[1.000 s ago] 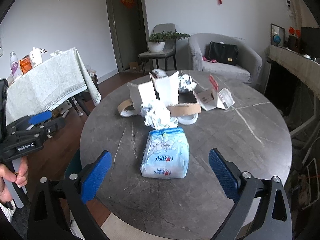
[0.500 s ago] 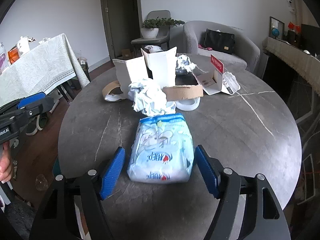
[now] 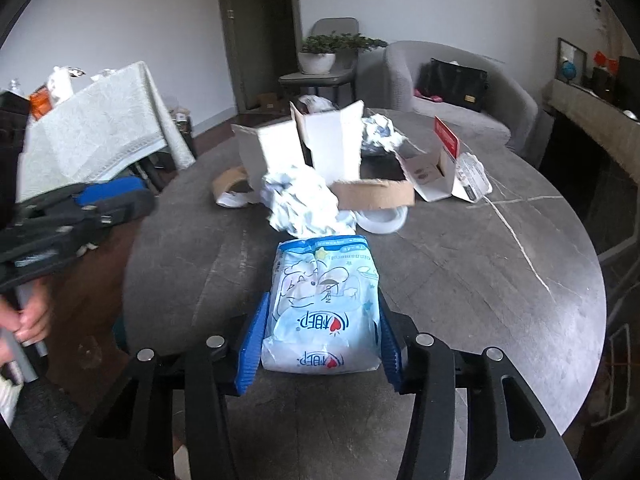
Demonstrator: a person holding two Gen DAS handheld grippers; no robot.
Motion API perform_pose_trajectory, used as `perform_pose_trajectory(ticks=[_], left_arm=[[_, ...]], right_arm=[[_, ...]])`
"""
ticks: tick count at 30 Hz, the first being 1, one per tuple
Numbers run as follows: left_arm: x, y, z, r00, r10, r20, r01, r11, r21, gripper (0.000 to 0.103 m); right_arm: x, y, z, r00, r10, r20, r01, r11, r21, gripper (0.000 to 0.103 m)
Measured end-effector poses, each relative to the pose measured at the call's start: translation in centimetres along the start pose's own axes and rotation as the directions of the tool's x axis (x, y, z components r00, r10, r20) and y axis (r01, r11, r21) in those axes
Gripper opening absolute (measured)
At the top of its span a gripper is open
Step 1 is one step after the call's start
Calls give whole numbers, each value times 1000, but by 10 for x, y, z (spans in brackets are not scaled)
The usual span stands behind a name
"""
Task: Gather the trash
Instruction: 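Close the right gripper on the blue-and-white tissue pack, then carry the tissue pack with the right gripper over the green bin while the left tool follows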
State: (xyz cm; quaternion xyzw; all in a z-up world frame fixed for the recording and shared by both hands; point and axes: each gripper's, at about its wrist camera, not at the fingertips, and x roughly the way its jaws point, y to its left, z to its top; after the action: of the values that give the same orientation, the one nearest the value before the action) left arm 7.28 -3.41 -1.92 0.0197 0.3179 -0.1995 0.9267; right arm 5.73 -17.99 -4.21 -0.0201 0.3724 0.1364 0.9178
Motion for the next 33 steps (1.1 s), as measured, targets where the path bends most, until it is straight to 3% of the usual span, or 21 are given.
perform_pose_trajectory(ticks=[4, 13, 20, 25, 33], left_arm=[[13, 2, 4, 1000, -24, -17, 24, 1000, 10, 45], [37, 3, 12, 998, -49, -29, 50, 998, 42, 45], [53, -3, 20, 997, -73, -31, 75, 995, 64, 44], [64, -1, 23, 995, -85, -51, 88, 994, 58, 28], [69, 6, 22, 993, -101, -67, 105, 993, 56, 24]], right_arm=[[-9, -8, 5, 999, 52, 9, -52, 999, 9, 50], [-38, -39, 23, 993, 75, 95, -81, 995, 58, 50], [-33, -50, 34, 991, 80, 109, -88, 994, 66, 50], [-29, -52, 43, 990, 81, 117, -88, 994, 63, 50], [-24, -48, 58, 988, 75, 135, -84, 994, 65, 50]])
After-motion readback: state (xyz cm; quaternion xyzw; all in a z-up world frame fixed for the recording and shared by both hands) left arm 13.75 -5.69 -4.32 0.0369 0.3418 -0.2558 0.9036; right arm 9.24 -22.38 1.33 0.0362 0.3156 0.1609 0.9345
